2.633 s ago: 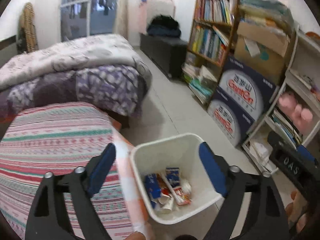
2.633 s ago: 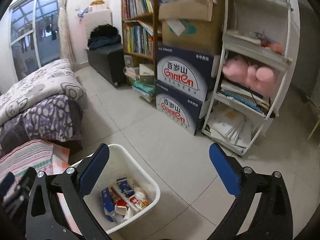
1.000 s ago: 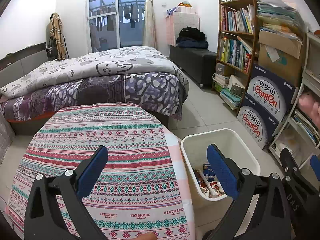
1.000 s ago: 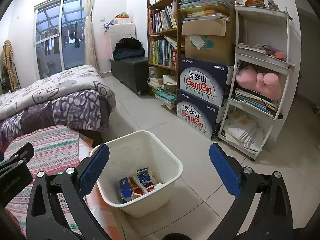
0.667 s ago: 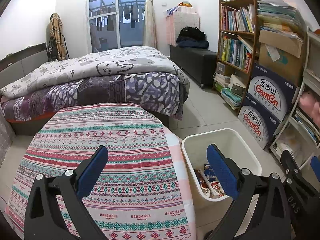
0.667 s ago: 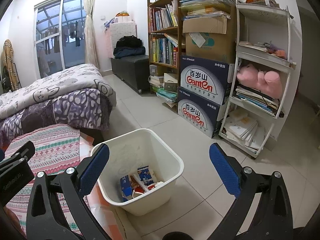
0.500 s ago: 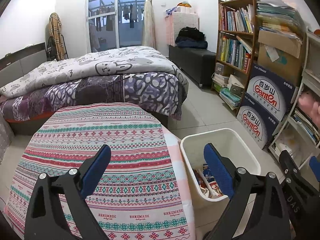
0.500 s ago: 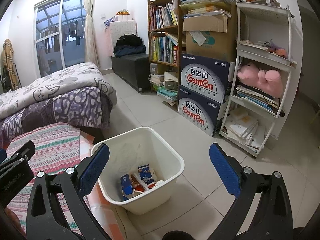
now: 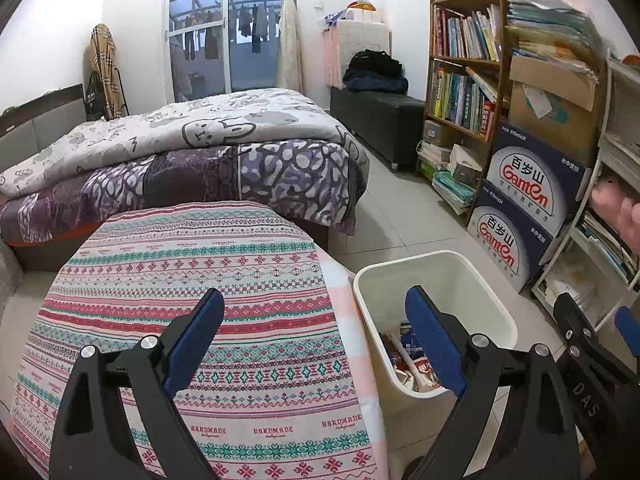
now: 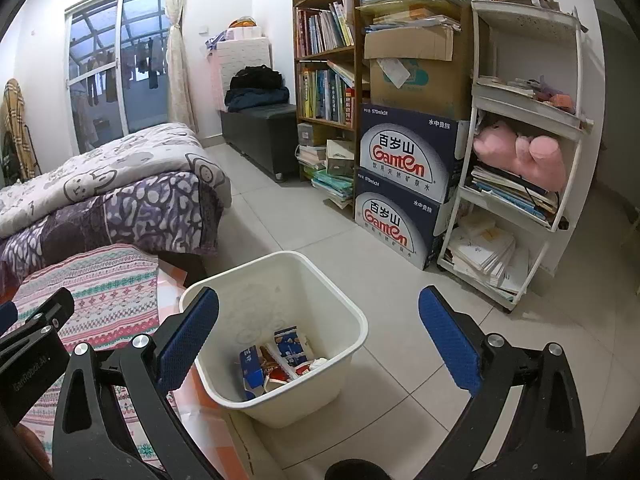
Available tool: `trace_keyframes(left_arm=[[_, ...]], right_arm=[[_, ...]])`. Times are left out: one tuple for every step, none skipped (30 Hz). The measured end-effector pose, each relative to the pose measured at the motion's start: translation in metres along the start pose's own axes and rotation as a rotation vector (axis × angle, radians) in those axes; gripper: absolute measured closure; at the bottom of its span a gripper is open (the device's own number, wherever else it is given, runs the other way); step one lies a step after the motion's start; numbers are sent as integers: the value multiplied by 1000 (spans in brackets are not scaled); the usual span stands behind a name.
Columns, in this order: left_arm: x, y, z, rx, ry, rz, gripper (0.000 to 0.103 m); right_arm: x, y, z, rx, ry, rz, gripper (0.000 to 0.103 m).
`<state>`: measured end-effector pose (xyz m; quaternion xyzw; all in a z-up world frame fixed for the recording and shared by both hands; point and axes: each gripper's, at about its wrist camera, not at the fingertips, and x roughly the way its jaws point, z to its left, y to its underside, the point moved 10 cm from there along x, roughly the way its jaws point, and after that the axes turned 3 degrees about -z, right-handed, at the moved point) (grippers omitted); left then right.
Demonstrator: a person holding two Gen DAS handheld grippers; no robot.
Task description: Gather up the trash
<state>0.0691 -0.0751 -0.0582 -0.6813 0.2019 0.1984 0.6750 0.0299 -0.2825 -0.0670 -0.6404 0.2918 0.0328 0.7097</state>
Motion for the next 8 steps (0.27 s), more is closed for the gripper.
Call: trace_keyframes(left_arm=[[0, 0, 0, 2, -1, 1, 14], [1, 1, -1, 3, 0, 3, 14], [1, 2, -1, 4, 1, 6, 14], [2, 2, -2, 4, 1, 8, 13], [2, 3, -2, 3, 1, 11, 13], [3, 4, -2, 3, 1, 14, 13], [3, 4, -2, 1, 0, 16, 13], [3, 5, -2, 0, 0, 17, 13]], right_arm=[[0, 0, 0, 0, 0, -1, 7], [0, 0, 0, -1, 0, -1, 7], [0, 0, 0, -1, 0, -1, 7], [0, 1, 0, -2, 1, -2, 7], [0, 0, 0, -1, 1, -1, 7], [0, 0, 0, -1, 2, 0, 7], [0, 0, 0, 0, 1, 1, 7], [0, 0, 0, 0, 0, 2, 7]])
